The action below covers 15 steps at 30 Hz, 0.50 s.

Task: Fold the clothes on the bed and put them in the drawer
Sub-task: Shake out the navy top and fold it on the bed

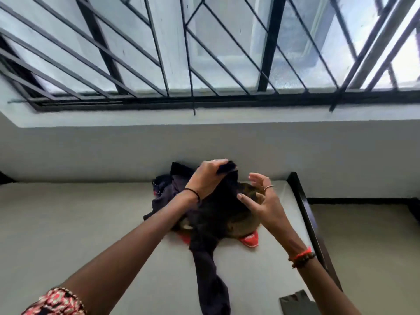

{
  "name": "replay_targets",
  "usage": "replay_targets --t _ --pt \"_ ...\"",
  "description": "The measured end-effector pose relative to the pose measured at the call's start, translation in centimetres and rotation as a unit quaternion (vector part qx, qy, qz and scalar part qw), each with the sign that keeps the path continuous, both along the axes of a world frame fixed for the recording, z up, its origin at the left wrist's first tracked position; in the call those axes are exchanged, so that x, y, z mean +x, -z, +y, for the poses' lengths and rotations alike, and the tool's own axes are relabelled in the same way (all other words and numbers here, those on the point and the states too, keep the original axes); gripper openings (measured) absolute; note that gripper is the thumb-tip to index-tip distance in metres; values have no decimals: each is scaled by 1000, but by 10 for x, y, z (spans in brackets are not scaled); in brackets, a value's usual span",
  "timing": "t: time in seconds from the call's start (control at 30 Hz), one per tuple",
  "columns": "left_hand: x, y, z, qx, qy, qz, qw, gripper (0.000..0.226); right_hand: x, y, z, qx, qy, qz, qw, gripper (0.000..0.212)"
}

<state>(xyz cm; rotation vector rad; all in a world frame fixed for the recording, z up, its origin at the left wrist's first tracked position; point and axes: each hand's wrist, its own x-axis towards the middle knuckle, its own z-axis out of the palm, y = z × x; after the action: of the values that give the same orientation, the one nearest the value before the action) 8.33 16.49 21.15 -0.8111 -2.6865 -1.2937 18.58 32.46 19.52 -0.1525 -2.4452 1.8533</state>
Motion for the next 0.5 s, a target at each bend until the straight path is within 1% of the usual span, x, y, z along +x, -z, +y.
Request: replay_targets --t 0.1,0.17,0.23,0.33,0.37,0.43,0.5 --pt "-6 -90 -2 76 -40 13 996 22 -15 -58 -1 37 -41 44 998 64" --pt "-6 -146 1 100 -72 36 992 21 -23 -89 -7 50 -52 74 995 61" --pt "-3 -206 4 125 -95 63 986 17 -29 -122 -11 43 -49 102 993 50" --pt "-1 -269 6 129 -109 97 981 30 -30 -155 -15 42 -23 131 990 24" --pt "4 -289 5 134 -109 108 979 32 -25 -165 -16 45 -15 134 990 19" --pt "14 -319 1 154 -111 117 975 31 -16 -176 -16 58 -10 128 990 15" --pt "24 -343 -1 167 -101 130 972 22 -8 -181 -15 96 -27 119 988 16"
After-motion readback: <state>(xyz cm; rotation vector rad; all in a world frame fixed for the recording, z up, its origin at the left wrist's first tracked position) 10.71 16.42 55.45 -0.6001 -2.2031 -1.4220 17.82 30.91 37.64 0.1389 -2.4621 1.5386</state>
